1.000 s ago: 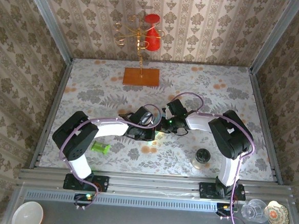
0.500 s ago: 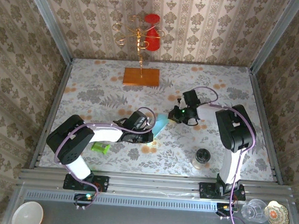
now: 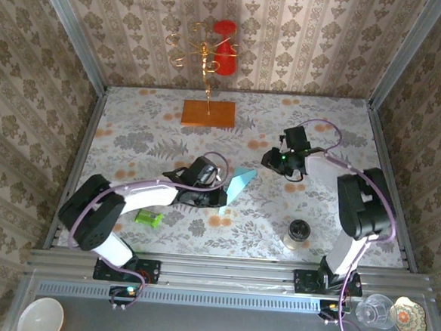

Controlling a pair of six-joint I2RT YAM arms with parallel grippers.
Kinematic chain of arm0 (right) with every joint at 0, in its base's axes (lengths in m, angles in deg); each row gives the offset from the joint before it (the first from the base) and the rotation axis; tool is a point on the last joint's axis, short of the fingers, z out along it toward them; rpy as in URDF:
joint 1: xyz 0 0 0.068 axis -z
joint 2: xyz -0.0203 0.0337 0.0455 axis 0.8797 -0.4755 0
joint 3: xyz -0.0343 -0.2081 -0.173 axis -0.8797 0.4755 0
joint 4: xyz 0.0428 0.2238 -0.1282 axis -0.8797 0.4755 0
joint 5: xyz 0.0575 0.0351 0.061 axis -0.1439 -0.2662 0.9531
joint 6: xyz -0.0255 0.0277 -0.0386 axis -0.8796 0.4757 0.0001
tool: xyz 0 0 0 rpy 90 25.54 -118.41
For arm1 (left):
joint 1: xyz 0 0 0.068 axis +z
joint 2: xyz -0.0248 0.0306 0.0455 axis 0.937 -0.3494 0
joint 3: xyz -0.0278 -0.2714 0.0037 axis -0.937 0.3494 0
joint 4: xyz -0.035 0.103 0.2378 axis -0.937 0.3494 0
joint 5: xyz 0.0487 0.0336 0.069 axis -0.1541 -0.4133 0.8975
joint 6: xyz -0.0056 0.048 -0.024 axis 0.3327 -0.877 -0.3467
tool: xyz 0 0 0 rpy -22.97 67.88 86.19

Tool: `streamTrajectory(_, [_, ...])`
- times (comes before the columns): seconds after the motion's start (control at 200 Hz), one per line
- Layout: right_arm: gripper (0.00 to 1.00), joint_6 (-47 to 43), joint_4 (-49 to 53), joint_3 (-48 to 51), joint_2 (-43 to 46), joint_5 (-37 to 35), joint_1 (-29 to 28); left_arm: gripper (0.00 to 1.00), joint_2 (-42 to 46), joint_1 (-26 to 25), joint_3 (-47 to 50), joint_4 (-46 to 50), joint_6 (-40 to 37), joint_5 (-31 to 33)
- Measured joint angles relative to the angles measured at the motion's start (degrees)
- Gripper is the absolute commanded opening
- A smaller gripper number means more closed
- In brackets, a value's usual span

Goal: Fold a paper plane with a square sheet of paper (pick it up from the middle)

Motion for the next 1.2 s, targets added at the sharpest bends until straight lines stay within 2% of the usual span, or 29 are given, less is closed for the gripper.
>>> streamTrajectory(0.14, [0.47, 0.0, 1.8, 1.6, 8.3, -4.3, -2.1, 0.4, 9.2, 3.6, 1.0, -0.2, 0.7, 0.5])
streamTrajectory(0.265, [0.56, 0.5, 5.3, 1.6, 11.8, -8.8, -7.6, 0.52, 16.4, 8.4, 5.3, -0.5, 1.2, 1.3])
streamTrajectory(0.43, [0.62, 3.5, 11.7, 1.2, 11.6, -14.3, -16.2, 0.69, 21.5, 14.6, 11.6, 2.2, 0.9, 2.8])
streamTrajectory(0.615, [0.66, 8.2, 18.1, -5.0, 5.5, -21.1, -25.4, 0.85, 25.9, 17.3, 14.5, 5.9, -1.6, 5.4])
streamTrajectory(0.84, [0.69, 11.7, 24.3, -15.5, -5.0, -28.3, -31.3, 0.91, 30.4, 18.3, 17.2, 7.6, -4.3, 6.6])
streamTrajectory(1.015, [0.68, 13.2, 28.5, -20.6, -10.8, -32.1, -32.0, 0.93, 31.2, 18.7, 18.5, 8.3, -4.9, 7.1])
streamTrajectory(1.2, [0.65, 14.4, 31.8, -21.2, -12.2, -34.6, -32.0, 0.93, 31.2, 18.7, 18.6, 8.4, -5.1, 7.1])
